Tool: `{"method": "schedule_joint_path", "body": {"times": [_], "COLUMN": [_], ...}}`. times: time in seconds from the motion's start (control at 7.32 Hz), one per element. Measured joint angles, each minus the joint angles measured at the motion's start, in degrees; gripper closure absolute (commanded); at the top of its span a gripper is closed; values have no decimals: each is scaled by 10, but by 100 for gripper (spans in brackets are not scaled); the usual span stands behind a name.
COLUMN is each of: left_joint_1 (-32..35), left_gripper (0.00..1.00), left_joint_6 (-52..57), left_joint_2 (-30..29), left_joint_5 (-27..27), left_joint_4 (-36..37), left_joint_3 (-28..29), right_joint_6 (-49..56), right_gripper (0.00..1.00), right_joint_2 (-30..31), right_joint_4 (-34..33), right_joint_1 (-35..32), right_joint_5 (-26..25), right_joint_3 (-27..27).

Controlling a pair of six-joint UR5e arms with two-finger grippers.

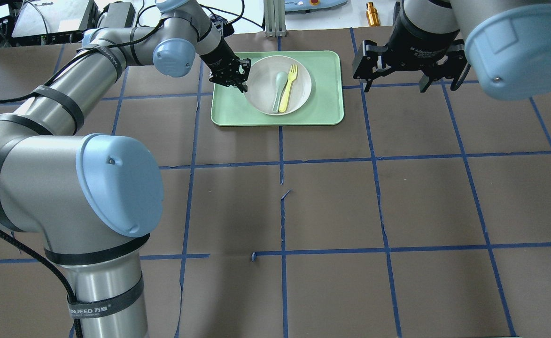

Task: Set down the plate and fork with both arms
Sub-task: 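Carry the plate with the left gripper onto the green tray, then release the plate on the tray and withdraw the left gripper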

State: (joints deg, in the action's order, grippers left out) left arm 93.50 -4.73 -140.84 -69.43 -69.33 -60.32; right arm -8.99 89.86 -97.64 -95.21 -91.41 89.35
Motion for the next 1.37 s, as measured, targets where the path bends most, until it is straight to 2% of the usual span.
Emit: {"method": "schedule_joint_path", "body": {"times": [0.14, 0.27, 0.55, 0.82, 0.96, 1.23, 1.37], "left_joint_1": [1, 1, 1, -7, -15, -18, -17], "left_gripper": [34, 0, 0, 0, 0, 0, 0], "left_joint_6": [-3, -6, -9, -9, -9, -11, -14], "left_joint_2": [-2, -2, 15, 77, 126, 240, 300], "left_joint_5": [0, 2, 2, -10, -44, -157, -197], "left_joint_4": [1, 3, 25, 48, 43, 33, 27], "left_joint_3": [2, 2, -21, -81, -125, -226, -273], "right_joint_6": [0, 0, 0, 1, 1, 1, 1], "right_gripper": [0, 0, 0, 0, 0, 0, 0], "right_joint_2": [0, 0, 0, 0, 0, 0, 0], "right_joint_4": [0, 0, 0, 0, 0, 0, 0], "right_joint_1": [0, 0, 0, 0, 0, -1, -1], "right_joint_5": [0, 0, 0, 0, 0, 0, 0], "right_joint_3": [0, 0, 0, -1, -1, 0, 0]}}
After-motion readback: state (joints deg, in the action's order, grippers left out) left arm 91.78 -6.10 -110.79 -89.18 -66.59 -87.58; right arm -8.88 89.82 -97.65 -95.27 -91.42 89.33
